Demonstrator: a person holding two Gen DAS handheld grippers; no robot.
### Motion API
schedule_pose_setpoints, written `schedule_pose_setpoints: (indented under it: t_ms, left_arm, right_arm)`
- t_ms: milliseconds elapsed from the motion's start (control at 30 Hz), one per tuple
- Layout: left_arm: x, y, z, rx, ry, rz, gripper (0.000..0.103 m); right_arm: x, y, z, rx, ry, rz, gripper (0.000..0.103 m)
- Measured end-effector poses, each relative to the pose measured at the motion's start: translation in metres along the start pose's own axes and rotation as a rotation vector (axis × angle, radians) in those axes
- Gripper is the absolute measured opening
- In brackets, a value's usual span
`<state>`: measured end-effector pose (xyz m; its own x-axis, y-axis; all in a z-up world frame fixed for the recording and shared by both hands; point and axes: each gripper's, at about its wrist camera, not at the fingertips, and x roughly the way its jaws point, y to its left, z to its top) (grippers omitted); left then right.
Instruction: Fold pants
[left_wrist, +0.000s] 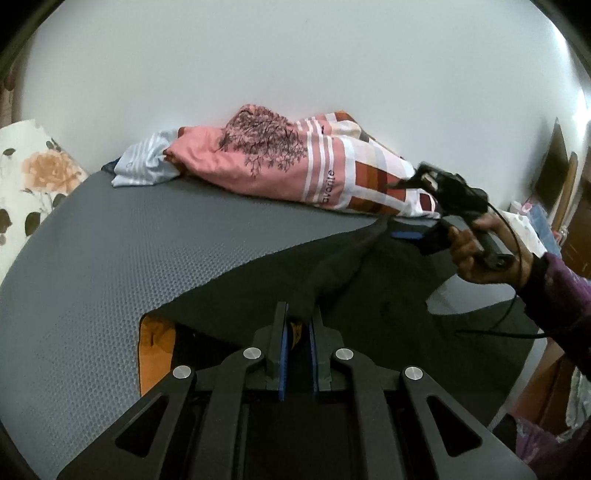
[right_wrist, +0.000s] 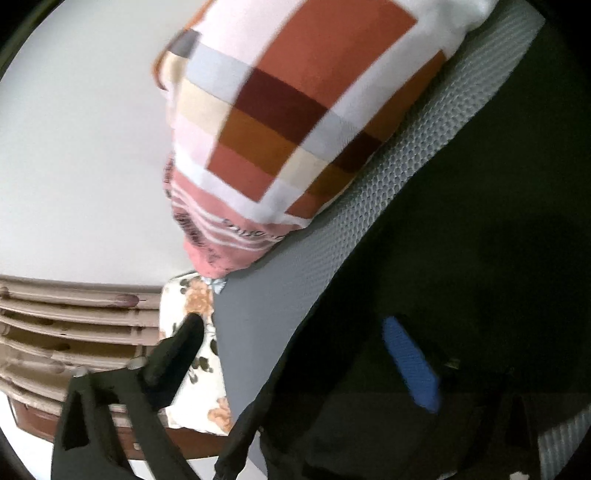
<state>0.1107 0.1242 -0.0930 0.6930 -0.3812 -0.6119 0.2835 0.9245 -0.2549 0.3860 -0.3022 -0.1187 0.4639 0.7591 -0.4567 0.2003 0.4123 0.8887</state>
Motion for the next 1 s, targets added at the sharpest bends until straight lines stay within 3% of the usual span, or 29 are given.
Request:
schedule_pose_setpoints:
  t_ms: [33, 67, 133, 200, 367, 500, 633, 833, 933, 1000]
  left_arm:
    - [0.0, 0.001, -0.001, -0.002, 0.004, 0.003, 0.009]
    - [0.001, 0.001, -0.001, -0.004, 0.008, 0.004, 0.01]
    - [0.001, 0.003, -0.002, -0.003, 0.017, 0.009, 0.01]
    - [-0.003, 0.006, -0.002, -0.003, 0.018, 0.02, 0.01]
    - [-0.024, 0.02, 0.0, -0.033, 0.008, 0.041, 0.01]
    - [-0.044, 0.025, -0.008, -0.032, 0.025, 0.059, 0.011]
    - [-0.06, 0.024, -0.02, -0.015, 0.051, 0.075, 0.012]
    - [-0.069, 0.012, -0.046, 0.049, 0.13, 0.091, 0.013]
    - [-0.067, 0.009, -0.06, 0.071, 0.163, 0.099, 0.013]
    - [-0.064, 0.009, -0.064, 0.064, 0.177, 0.098, 0.013]
  right_arm:
    - [0.006, -0.001, 0.002, -0.003, 0.012, -0.028, 0.045]
    - [0.014, -0.004, 0.004, -0.001, 0.03, -0.053, 0.033]
    - [0.018, -0.006, 0.003, -0.013, 0.038, -0.068, 0.017]
    - [0.01, 0.002, -0.008, -0.094, 0.005, -0.087, 0.009]
    - [-0.047, 0.014, -0.062, -0.196, -0.066, -0.046, 0.008]
    - [-0.092, 0.014, -0.125, -0.212, -0.088, -0.005, 0.008]
    - [-0.123, -0.014, -0.186, -0.159, -0.067, 0.016, 0.007]
    - [-0.129, -0.061, -0.265, -0.082, 0.043, -0.009, 0.004]
    - [-0.121, -0.081, -0.281, -0.051, 0.075, -0.037, 0.004]
    - [-0.121, -0.09, -0.28, -0.025, 0.081, -0.005, 0.004]
